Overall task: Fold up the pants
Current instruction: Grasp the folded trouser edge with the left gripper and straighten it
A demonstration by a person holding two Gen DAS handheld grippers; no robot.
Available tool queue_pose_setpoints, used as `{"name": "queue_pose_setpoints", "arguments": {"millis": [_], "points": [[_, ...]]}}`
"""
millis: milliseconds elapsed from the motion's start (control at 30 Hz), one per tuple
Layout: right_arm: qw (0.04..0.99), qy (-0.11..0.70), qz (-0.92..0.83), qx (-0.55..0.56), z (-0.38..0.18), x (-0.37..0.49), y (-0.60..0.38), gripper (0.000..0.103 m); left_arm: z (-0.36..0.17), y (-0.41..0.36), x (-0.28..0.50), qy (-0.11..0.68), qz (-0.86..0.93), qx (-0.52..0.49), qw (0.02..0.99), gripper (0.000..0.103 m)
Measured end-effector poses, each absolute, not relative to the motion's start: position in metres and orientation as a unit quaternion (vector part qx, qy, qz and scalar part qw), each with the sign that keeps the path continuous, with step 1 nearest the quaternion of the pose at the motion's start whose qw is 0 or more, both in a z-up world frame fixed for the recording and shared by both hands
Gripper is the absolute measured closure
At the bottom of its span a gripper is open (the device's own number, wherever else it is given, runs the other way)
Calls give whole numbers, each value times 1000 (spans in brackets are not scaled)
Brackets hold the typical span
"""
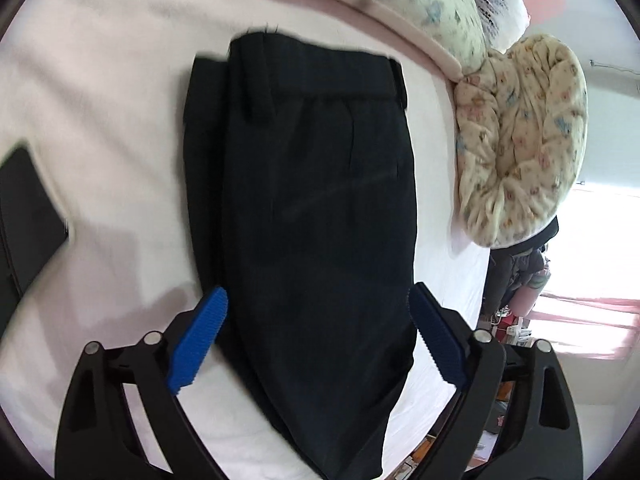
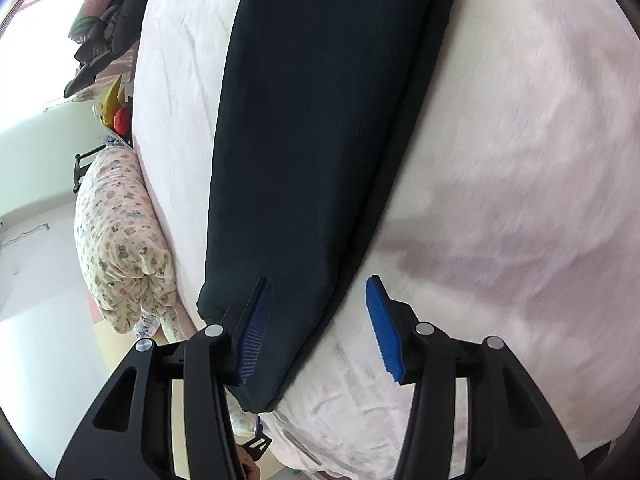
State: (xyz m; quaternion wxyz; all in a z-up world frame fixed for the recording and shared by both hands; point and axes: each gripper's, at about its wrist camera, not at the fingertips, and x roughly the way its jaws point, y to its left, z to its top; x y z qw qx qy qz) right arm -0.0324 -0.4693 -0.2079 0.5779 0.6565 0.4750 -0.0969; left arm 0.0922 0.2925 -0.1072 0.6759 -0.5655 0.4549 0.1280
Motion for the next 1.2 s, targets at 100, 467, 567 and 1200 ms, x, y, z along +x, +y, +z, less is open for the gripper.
{"name": "queue_pose_setpoints", "arguments": {"millis": [100, 467, 567, 1200], "points": [[574, 478, -90, 659, -208, -27, -453, 52, -108, 306, 105, 486, 133, -521, 689, 32], [568, 495, -62, 654, -200, -11, -407, 52, -126, 326, 100, 509, 140, -525, 667, 38], [569, 498, -62, 652, -198, -9, -400, 52, -130, 331, 100, 511, 135, -529, 664, 53], [558, 514, -54, 649, -200, -5, -362, 52, -111, 336, 61, 450, 93, -534, 710, 101]]}}
